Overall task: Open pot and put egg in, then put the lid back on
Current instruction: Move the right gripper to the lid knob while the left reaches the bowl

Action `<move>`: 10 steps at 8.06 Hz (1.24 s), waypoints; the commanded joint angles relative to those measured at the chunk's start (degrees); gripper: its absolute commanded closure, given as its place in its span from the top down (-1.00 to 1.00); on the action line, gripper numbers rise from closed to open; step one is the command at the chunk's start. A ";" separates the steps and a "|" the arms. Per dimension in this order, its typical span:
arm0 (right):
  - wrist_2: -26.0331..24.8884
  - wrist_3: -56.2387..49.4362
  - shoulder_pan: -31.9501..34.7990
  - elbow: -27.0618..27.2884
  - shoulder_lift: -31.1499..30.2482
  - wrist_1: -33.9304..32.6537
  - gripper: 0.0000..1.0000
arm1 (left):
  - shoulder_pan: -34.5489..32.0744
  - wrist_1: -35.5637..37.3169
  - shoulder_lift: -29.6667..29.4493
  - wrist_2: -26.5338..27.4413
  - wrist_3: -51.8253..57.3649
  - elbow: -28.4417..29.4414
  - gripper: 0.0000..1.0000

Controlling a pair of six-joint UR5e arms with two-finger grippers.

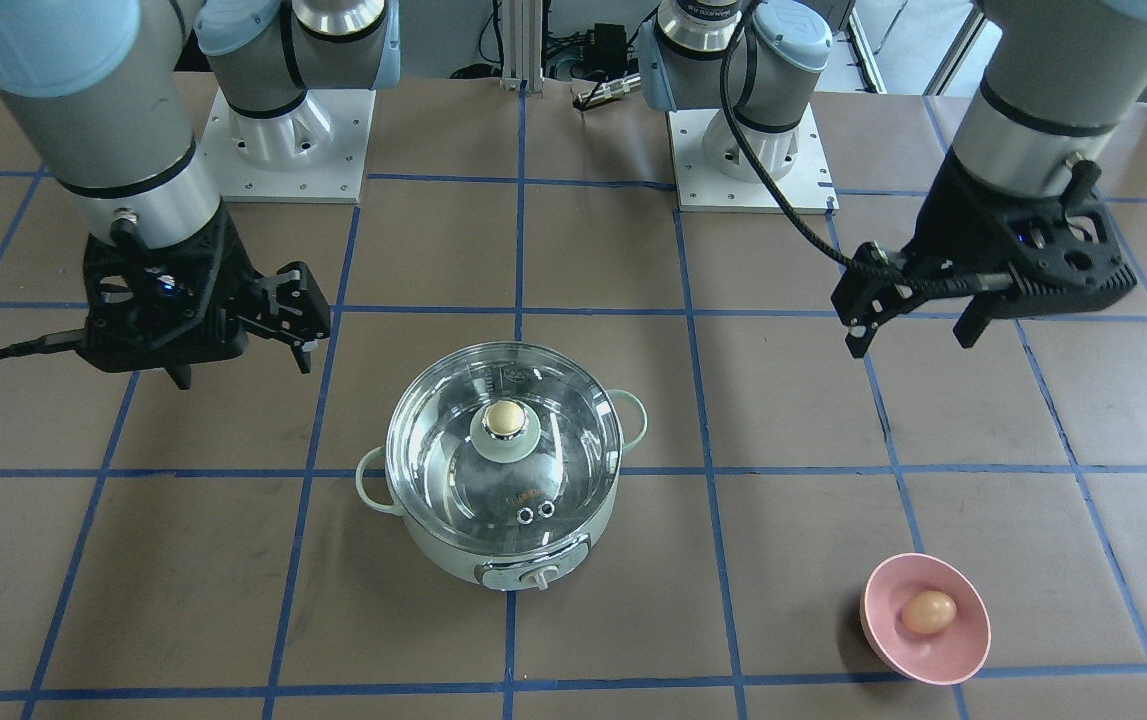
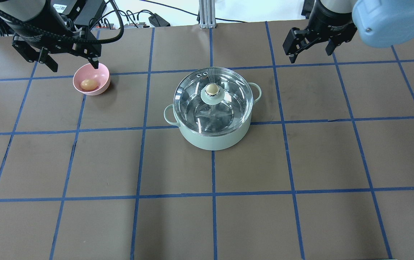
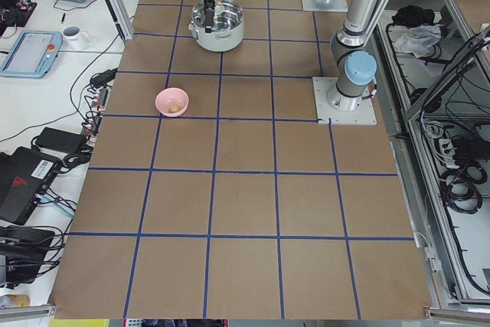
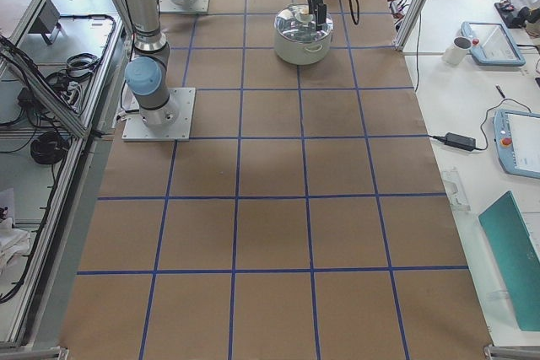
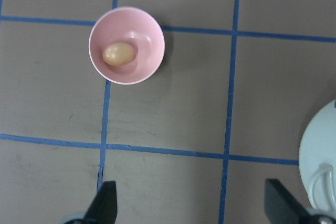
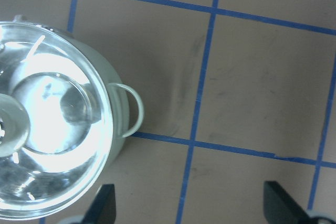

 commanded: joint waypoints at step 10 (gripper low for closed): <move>6.23 17.54 15.04 -2.52 13.58 -9.02 1.00 | 7.36 32.97 -30.39 0.86 4.39 -0.09 1.00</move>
